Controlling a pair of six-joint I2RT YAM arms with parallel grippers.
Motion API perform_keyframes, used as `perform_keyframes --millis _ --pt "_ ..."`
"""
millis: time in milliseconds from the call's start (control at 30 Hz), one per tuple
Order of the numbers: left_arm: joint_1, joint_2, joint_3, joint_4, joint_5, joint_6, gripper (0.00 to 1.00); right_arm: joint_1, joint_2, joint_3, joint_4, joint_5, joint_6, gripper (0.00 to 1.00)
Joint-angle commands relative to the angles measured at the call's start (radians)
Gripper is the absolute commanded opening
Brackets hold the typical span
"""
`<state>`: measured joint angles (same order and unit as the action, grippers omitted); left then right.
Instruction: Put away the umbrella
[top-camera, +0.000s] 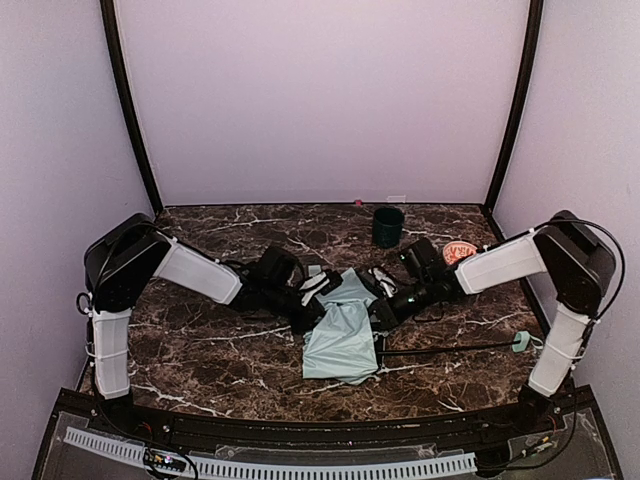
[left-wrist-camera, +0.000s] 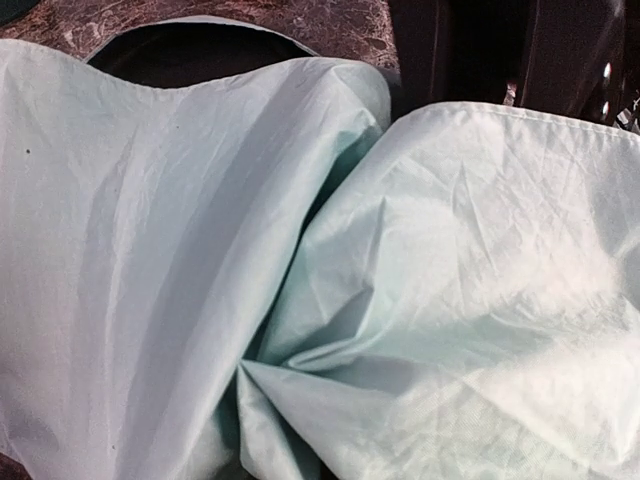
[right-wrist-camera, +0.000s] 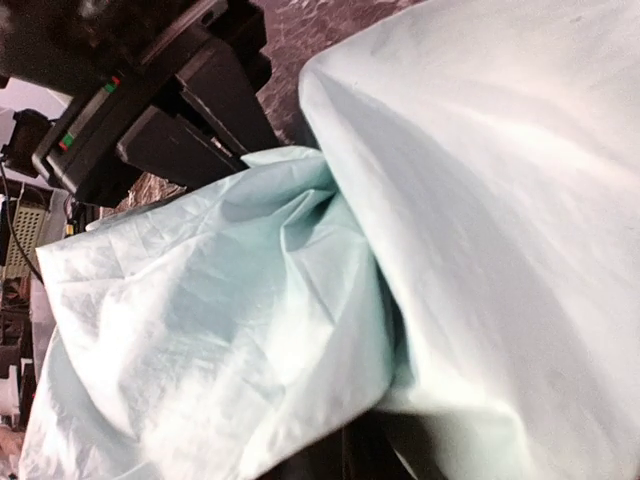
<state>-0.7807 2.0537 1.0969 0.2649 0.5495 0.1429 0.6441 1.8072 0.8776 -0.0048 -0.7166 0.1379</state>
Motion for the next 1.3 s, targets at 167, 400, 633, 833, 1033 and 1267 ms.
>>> perform_keyframes --millis 167,400,633,833,1033,1267 --pt "0.009 0.005 0.003 -0.078 0.017 0.027 0.0 -0.021 -0.259 -0.027 -0.135 0.533 0.105 0.28" --pt "0.009 0.005 0.02 -0.07 0.007 0.019 0.0 0.001 -0.258 0.0 -0.008 0.177 0.147 0.49" --pt "0.009 -0.005 0.025 -0.03 -0.004 0.008 0.0 0.067 -0.066 0.041 -0.015 0.069 0.177 0.48" --pt "0.031 -0.051 0.023 0.02 -0.087 -0.024 0.29 0.041 -0.058 0.018 0.03 0.118 0.198 0.0" --pt "0.085 -0.2 -0.056 0.119 -0.266 -0.02 0.69 -0.003 0.065 -0.023 0.036 0.139 0.217 0.0" --pt "0.052 -0.396 -0.115 0.024 -0.215 0.162 0.77 -0.004 0.137 -0.038 0.06 0.109 0.21 0.0"
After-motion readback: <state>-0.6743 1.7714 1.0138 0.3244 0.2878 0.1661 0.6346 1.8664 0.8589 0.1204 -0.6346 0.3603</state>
